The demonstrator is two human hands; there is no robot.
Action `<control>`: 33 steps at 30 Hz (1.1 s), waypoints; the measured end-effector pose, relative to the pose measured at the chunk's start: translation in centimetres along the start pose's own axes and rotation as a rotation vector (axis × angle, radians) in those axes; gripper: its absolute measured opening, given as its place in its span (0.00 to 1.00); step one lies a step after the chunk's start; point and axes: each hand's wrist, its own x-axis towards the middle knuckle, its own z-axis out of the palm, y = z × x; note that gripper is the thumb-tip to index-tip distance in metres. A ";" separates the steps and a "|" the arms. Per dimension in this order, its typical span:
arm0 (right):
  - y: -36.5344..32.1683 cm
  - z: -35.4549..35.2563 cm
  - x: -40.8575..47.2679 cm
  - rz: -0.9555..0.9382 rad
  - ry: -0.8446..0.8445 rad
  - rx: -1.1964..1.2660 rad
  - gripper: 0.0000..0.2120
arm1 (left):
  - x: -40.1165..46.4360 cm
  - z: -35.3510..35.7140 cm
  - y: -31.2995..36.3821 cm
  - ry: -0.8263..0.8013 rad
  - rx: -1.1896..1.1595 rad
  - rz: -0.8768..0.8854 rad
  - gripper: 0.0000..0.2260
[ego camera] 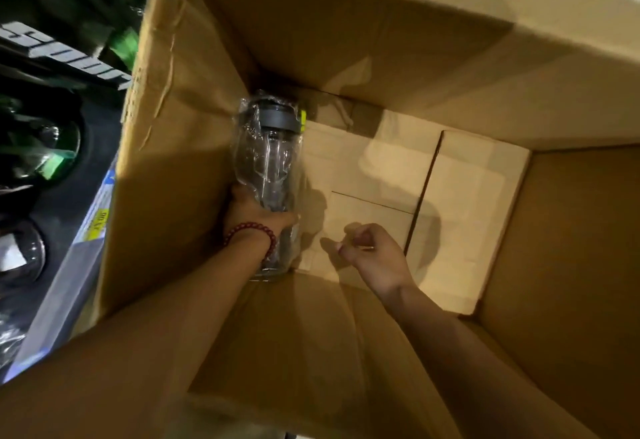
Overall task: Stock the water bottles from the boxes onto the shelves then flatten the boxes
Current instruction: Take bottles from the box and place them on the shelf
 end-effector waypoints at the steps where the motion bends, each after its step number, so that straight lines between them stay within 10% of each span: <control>1: 0.2 0.0 0.1 -0.001 -0.008 0.011 0.16 | 0.1 0.1 0.1 -0.022 -0.049 -0.009 0.40; 7: -1.5 0.9 -1.8 -0.068 -0.162 0.167 0.23 | -4.0 -0.6 0.0 -0.407 -0.322 0.033 0.32; 13: -4.8 -2.3 -7.7 -0.103 -0.188 0.362 0.35 | -10.5 -4.4 2.3 -0.514 -0.375 0.081 0.57; 17: -9.0 -5.3 -13.2 -0.115 -0.137 0.334 0.50 | -16.8 -8.5 3.2 -0.639 -0.394 0.255 0.37; 28: -21.7 -7.5 -33.1 -0.362 -0.061 0.377 0.33 | -35.7 -22.5 8.1 -0.493 -0.245 0.570 0.53; 33: -26.3 -6.5 -40.8 -0.440 -0.016 0.330 0.38 | -42.8 -31.6 7.5 -0.425 -0.422 0.548 0.38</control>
